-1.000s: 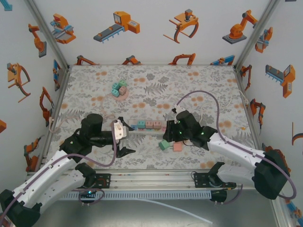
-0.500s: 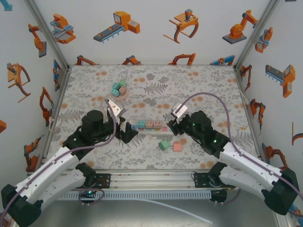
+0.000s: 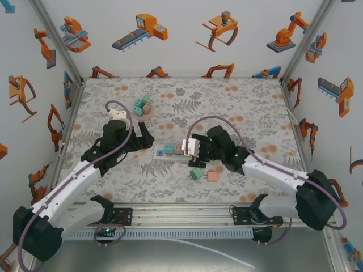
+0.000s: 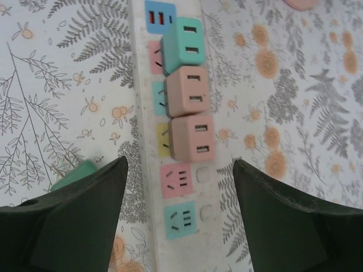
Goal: Pull the plug off the socket
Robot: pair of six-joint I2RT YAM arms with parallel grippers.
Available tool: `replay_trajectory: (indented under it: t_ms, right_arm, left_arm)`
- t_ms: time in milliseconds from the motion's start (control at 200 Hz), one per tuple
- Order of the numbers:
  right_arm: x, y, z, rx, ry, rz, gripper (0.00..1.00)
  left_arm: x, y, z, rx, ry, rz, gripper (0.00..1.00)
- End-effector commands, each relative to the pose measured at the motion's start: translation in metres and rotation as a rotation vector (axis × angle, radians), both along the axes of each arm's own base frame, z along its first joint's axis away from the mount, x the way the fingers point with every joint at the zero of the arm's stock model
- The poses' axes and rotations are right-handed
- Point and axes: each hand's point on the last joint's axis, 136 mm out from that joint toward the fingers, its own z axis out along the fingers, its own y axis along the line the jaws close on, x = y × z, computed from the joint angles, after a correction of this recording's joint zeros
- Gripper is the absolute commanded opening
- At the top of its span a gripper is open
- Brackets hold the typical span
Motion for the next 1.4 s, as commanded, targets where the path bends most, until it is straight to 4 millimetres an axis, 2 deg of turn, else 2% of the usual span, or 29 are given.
replay_trajectory:
  t_ms: [0,260,360,651,816,1061,1392]
  right_arm:
    - [0.000,0.015,-0.002,0.001,0.021,0.083,0.68]
    - [0.032,0.029,-0.025,-0.016,0.075,0.054,0.65]
    - [0.036,0.031,-0.030,0.002,0.109,0.058,0.63]
    - [0.037,0.029,-0.053,-0.007,0.175,0.048,0.56]
    - [0.038,0.026,-0.059,-0.016,0.187,0.039,0.54]
    - [0.039,0.021,-0.060,-0.015,0.209,0.036,0.47]
    - [0.036,0.025,-0.052,-0.002,0.236,0.067,0.36]
  left_arm:
    - [0.002,0.002,-0.008,-0.033,0.091,0.062,0.98]
    - [0.005,-0.006,-0.038,0.017,0.215,0.033,0.98]
    - [0.004,-0.011,-0.047,0.034,0.260,0.009,1.00]
    - [0.008,-0.020,-0.072,0.056,0.344,-0.018,0.91]
    - [0.007,-0.025,-0.087,0.064,0.415,-0.028,0.88]
    - [0.008,-0.029,-0.106,0.070,0.463,-0.030,0.74]
    - [0.006,-0.031,-0.129,0.087,0.514,-0.031,0.57]
